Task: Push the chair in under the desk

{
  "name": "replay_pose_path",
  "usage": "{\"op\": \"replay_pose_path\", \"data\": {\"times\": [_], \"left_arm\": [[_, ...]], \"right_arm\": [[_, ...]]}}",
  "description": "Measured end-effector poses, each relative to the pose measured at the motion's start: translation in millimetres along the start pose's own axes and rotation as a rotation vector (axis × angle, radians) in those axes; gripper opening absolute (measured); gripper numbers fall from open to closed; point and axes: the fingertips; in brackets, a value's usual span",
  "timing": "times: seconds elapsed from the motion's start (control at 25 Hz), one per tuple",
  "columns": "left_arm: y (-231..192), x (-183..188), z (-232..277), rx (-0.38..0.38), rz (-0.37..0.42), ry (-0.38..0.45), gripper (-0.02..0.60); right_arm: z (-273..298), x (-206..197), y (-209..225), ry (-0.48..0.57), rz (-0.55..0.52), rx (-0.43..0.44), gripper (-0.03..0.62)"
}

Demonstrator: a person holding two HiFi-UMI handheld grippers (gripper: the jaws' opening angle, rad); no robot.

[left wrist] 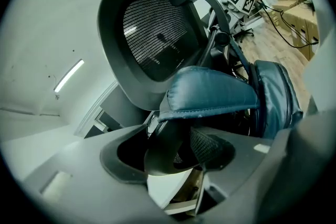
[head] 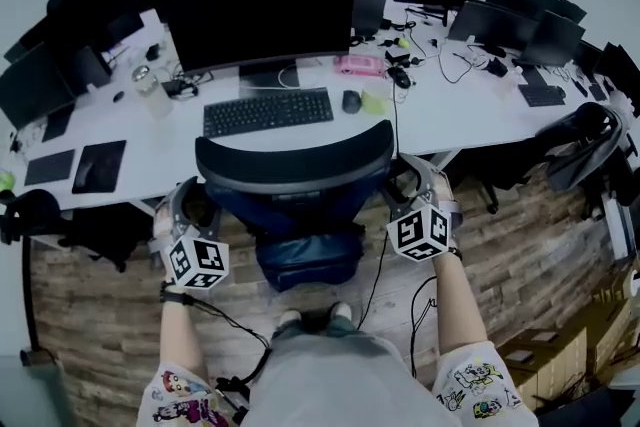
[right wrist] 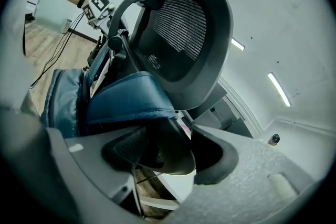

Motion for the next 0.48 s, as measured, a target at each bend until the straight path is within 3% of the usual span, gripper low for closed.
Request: {"op": "replay_pose_path", "data": {"times": [0.48], "left_arm": [[-1.0,6.2,15.2,0.031,-0.029,-0.07,0.253]], "right_arm": [[23.1,-5.9,16.4,0.088,-0.02,0.035,0.259]]}}
Point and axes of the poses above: the fingertips, and each gripper's own axes: z forward along the fingers, y to its right, x out of its top, and after that the axes turned 3 degrees about -x, right-handed
